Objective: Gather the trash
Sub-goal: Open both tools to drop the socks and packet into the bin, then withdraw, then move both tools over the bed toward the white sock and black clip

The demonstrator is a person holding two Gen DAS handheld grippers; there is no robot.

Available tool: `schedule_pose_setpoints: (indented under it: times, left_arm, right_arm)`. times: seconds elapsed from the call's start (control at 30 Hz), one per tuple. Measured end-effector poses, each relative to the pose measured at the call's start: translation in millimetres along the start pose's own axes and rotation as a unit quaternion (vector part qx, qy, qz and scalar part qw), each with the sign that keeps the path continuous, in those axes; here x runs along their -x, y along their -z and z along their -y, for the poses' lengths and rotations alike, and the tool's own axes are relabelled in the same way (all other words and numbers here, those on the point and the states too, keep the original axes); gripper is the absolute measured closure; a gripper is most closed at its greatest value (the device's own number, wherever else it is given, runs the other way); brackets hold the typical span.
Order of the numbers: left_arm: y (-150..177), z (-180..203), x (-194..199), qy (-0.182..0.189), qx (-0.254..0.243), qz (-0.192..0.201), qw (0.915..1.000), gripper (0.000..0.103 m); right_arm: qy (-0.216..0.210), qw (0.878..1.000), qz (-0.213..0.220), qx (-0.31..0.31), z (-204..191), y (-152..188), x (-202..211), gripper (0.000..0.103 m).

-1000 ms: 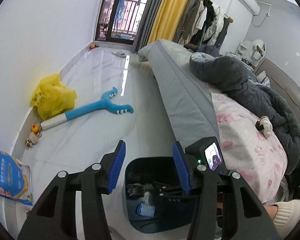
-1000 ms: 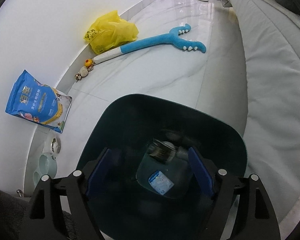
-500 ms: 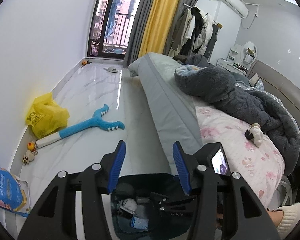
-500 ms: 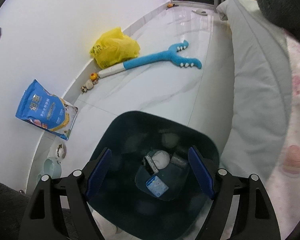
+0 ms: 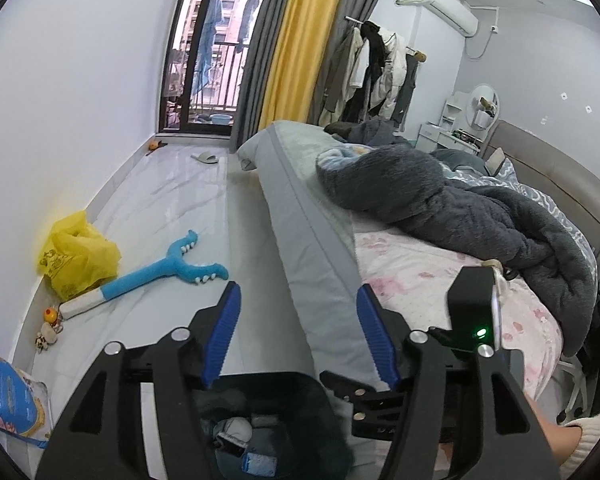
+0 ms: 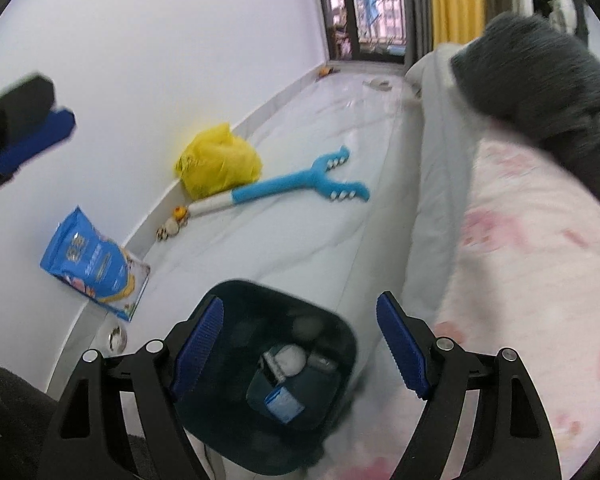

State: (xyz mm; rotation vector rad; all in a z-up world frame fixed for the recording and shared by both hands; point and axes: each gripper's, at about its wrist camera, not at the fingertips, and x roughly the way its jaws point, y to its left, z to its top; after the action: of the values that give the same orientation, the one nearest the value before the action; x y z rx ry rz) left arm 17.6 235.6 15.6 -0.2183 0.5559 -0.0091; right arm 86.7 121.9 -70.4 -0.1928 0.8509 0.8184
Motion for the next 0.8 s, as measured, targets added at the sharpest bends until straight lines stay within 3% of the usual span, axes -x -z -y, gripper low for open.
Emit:
schedule_pose_setpoints:
  times: [0.43,0.8]
  left_arm:
    - [-0.8,63.5,-30.3,0.034,-0.021,-0.011,0.9992,0.033]
    - [7.7,120.3,-57.0,0.069,-0.048,-0.028,0.9961,0.028]
  right_arm:
    - [0.067,0.996,0.06,-0.02,80.4,1.3,72.3,0.023]
    - [0.113,0.988,0.084,-0.061,147.6,14.9,118.8,0.023]
